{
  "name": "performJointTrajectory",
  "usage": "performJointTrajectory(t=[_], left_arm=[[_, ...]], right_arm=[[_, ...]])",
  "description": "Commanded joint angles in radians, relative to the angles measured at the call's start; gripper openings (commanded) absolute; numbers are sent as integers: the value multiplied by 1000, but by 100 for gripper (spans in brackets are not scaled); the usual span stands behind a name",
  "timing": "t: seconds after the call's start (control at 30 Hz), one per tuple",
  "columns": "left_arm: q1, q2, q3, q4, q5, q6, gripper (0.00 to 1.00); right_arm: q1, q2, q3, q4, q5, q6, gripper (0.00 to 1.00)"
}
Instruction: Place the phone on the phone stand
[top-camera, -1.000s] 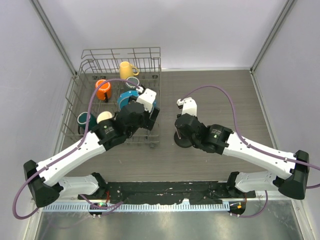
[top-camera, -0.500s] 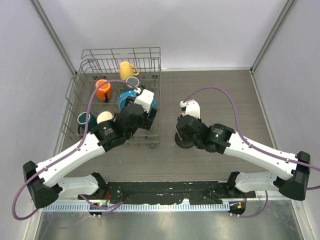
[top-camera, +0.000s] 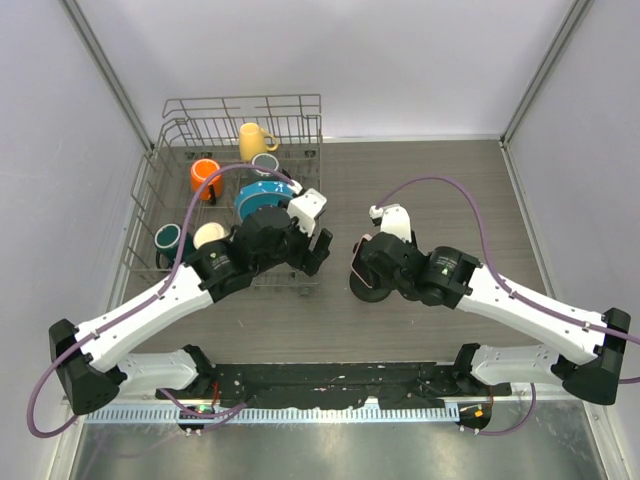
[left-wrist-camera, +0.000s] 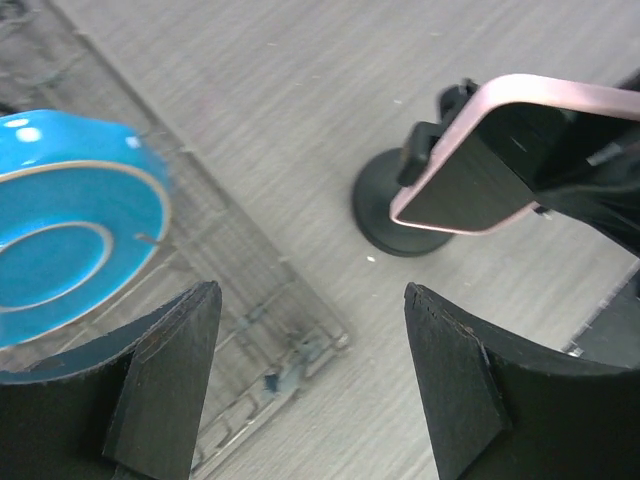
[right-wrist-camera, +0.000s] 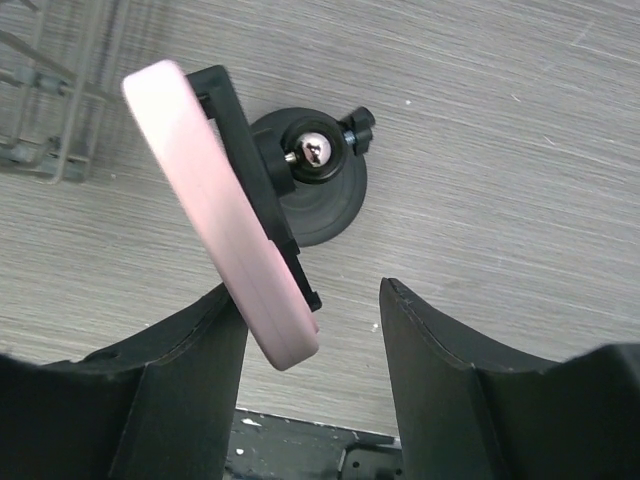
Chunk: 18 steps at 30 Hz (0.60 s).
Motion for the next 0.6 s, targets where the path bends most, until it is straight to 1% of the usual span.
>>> performJointTrajectory(t=[0.0, 0.07, 0.2, 0.23, 0.27, 0.3, 0.37, 0.4, 0.57], left_arm=[[2, 19, -3, 68, 253, 3, 78], [2, 21, -5, 80, 334, 3, 78], [0, 22, -14, 95, 391, 0, 79], [2, 21, -14, 95, 395, 0, 79], [2, 19, -15, 95, 393, 0, 79], [0, 19, -14, 97, 398, 0, 79], [2, 16, -11, 95, 408, 0, 79], [2, 13, -12, 97, 418, 0, 79], [2, 1, -19, 103, 419, -2, 79]], right_arm=[[-5, -26, 44, -139, 94, 27, 60], [-5, -49, 44, -132, 91, 6, 61], [-5, -92, 51, -121, 99, -19, 64], [-7, -107, 44, -89, 73, -37, 64], [-7, -143, 33, -57, -14, -83, 64], [-5, -167, 3, 16, -61, -106, 65], [-7, -230, -31, 92, -157, -131, 65], [-8, -246, -50, 139, -167, -134, 67], [-46, -266, -47, 187, -207, -146, 69]])
